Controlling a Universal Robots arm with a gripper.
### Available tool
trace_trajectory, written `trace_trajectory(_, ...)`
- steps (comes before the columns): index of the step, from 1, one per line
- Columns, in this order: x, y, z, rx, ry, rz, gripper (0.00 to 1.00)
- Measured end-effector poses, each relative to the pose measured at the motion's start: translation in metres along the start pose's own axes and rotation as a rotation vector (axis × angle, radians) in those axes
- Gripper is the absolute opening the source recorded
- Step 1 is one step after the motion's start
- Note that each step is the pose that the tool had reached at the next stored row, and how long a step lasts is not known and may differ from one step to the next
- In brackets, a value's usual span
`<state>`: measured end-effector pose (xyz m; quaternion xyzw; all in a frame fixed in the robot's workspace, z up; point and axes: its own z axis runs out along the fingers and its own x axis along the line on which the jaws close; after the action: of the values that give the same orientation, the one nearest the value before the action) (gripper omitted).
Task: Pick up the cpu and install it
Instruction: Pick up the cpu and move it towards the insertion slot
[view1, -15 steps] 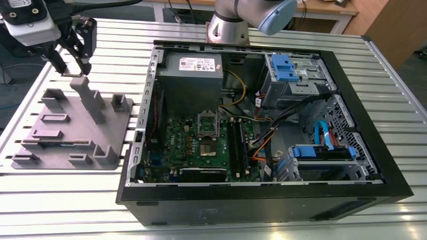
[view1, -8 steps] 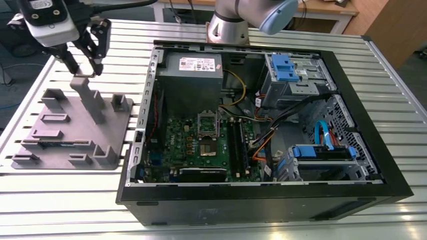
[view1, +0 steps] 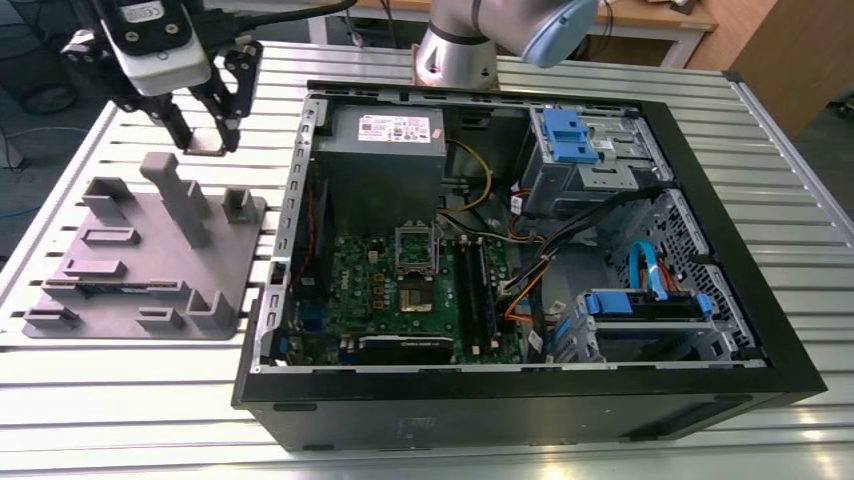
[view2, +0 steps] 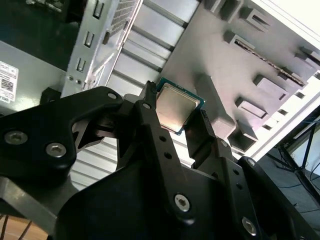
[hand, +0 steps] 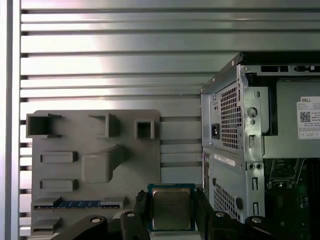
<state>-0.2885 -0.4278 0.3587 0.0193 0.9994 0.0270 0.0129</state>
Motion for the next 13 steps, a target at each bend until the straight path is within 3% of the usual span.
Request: trace_trajectory(13,-0.0500,0.0019,0.0014,0.0000,0.0000,0.000,0.47)
